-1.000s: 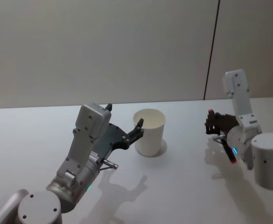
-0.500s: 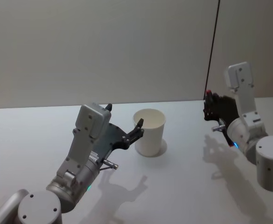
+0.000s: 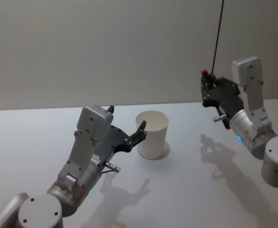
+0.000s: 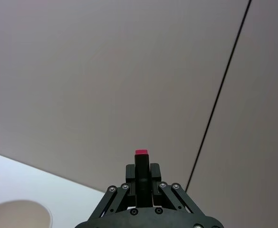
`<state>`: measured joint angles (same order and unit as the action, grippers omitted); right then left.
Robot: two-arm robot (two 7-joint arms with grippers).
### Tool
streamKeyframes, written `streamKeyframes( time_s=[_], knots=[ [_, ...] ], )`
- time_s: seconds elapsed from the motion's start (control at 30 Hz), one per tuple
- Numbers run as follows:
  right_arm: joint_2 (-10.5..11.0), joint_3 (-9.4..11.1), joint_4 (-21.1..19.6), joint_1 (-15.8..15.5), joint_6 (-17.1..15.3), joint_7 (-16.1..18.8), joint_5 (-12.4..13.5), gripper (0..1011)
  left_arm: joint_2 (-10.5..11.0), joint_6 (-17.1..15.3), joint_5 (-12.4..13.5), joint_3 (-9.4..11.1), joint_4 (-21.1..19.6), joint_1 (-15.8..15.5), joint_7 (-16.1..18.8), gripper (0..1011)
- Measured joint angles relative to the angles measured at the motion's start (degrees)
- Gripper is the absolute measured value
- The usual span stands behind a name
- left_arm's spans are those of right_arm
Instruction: Place the pen into the pen holder.
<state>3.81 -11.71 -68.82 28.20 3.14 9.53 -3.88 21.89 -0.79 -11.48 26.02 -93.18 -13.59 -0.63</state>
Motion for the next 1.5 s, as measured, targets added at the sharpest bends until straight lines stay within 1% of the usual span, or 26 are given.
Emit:
streamKeyframes(
  time_s=[0.03, 0.13, 0.17, 0.23, 0.33, 0.43, 0.5, 0.6, 0.63, 0.67, 0.73, 0.8, 0.9, 1.2, 1.5],
  knots=[
    [0.0, 0.1, 1.1, 0.6, 2.2, 1.0, 0.4, 169, 0.0, 0.0, 0.0, 0.0, 0.0, 0.0, 0.0, 1004],
    [-0.1, 0.2, 3.0, 1.6, 5.1, 2.5, 0.9, 169, 0.0, 0.0, 0.0, 0.0, 0.0, 0.0, 0.0, 1003],
    [-0.2, 0.3, 4.2, 2.3, 7.2, 3.6, 1.4, 168, 0.0, 0.0, 0.0, 0.0, 0.0, 0.0, 0.0, 1004],
    [-0.3, 0.4, 5.7, 3.2, 9.0, 4.7, 1.9, 169, 0.0, 0.0, 0.0, 0.0, 0.0, 0.0, 0.0, 1004],
    [-0.6, 0.5, 9.1, 5.1, 13.5, 7.9, 3.4, 169, 0.0, 0.0, 0.0, 0.0, 0.0, 0.0, 0.0, 1004],
    [-0.8, 0.6, 11.5, 6.5, 16.0, 9.9, 4.4, 169, 0.0, 0.0, 0.0, 0.0, 0.0, 0.0, 0.0, 1004],
    [-1.0, 0.7, 13.8, 7.7, 18.4, 12.1, 5.7, 169, 0.0, 0.0, 0.0, 0.0, 0.0, 0.0, 0.0, 1004],
    [-1.2, 0.8, 16.2, 9.1, 20.5, 14.4, 6.9, 169, 0.0, 0.0, 0.0, 0.0, 0.0, 0.0, 0.0, 1004],
    [-1.3, 0.8, 17.7, 9.9, 21.9, 16.1, 8.0, 168, 0.0, 0.0, 0.0, 0.0, 0.0, 0.0, 0.0, 1004],
    [-1.4, 0.9, 18.5, 10.3, 22.3, 16.6, 8.3, 168, 0.0, 0.0, 0.0, 0.0, 0.0, 0.0, 0.0, 1004],
    [-1.6, 0.9, 20.6, 11.5, 24.3, 19.2, 9.9, 169, 0.0, 0.0, 0.0, 0.0, 0.0, 0.0, 0.0, 1004],
    [-1.8, 0.9, 22.3, 12.4, 25.5, 21.0, 10.9, 169, 0.0, 0.0, 0.0, 0.0, 0.0, 0.0, 0.0, 1004],
    [-2.3, 0.8, 25.3, 13.9, 27.8, 24.3, 13.3, 169, 0.0, 0.0, 0.0, 0.0, 0.0, 0.0, 0.0, 1004],
    [-3.1, -0.1, 28.9, 15.6, 30.5, 29.4, 17.1, 169, 0.0, 0.0, 0.0, 0.0, 0.0, 0.0, 0.0, 1004],
    [-3.6, -0.9, 30.5, 16.1, 31.3, 31.5, 18.6, 169, 0.0, 0.0, 0.0, 0.0, 0.0, 0.0, 0.0, 1004]
  ],
)
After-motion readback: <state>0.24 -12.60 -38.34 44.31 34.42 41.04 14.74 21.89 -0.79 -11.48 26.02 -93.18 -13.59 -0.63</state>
